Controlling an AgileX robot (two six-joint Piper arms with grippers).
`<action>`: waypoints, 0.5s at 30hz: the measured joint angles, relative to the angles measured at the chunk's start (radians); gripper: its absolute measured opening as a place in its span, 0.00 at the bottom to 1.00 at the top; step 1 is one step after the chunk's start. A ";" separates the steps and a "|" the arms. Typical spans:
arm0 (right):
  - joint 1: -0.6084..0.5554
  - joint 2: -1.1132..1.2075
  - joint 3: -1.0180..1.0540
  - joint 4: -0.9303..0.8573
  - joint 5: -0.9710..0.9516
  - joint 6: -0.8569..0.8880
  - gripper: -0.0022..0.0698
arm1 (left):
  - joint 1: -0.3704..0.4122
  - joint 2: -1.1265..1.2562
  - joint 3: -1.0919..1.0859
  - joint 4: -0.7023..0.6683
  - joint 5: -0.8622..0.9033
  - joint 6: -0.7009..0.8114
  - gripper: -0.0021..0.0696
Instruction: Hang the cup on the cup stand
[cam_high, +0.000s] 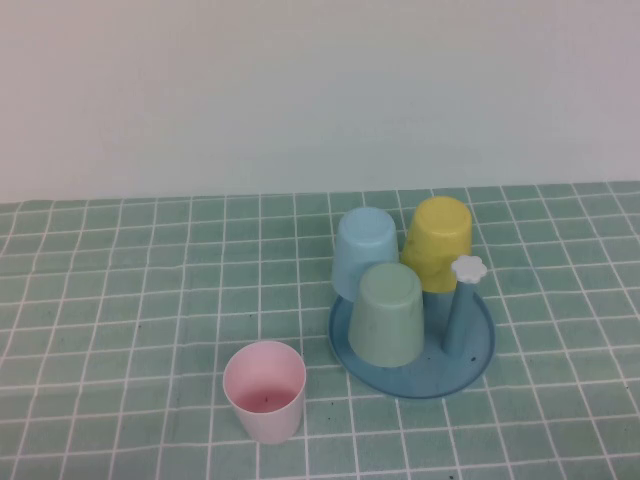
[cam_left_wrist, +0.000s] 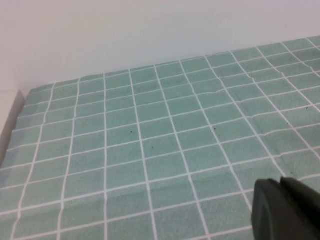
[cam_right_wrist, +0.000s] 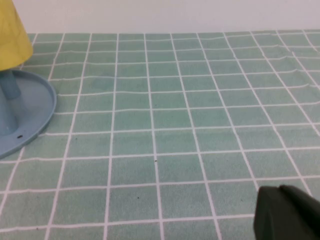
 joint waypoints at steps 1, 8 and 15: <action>0.000 0.000 0.000 0.000 0.000 0.000 0.03 | 0.000 0.000 0.000 0.000 0.000 0.000 0.03; 0.000 0.000 0.000 0.000 0.000 0.000 0.03 | 0.000 0.001 0.000 0.007 0.000 0.002 0.03; 0.000 0.000 0.000 0.000 0.000 -0.002 0.03 | 0.000 0.002 0.000 -0.048 -0.022 0.002 0.03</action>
